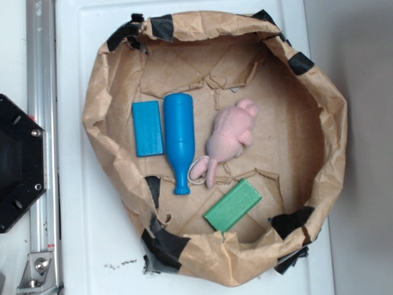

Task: Grab the green block.

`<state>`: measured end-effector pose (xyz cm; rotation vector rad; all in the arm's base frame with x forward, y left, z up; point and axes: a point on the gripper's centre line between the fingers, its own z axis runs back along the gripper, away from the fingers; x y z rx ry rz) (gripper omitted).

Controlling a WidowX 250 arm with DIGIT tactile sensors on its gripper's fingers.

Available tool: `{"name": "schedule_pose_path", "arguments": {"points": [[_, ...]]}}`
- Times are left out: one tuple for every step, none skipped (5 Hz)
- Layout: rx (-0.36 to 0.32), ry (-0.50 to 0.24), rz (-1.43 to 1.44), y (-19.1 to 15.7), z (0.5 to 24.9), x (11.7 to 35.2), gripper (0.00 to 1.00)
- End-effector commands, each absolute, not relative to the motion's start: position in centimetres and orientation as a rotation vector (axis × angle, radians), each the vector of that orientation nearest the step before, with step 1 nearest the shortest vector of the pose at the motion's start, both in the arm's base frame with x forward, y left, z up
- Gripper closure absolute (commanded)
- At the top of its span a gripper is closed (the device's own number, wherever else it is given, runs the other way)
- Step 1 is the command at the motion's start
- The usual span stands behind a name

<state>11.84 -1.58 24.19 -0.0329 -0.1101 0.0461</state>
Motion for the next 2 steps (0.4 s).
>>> {"name": "schedule_pose_path", "arguments": {"points": [[-0.033,-0.11,0.046,-1.6,24.2,11.8,0.0],[-0.056,-0.152,0.24,0.8,22.0,15.2,0.0]]}}
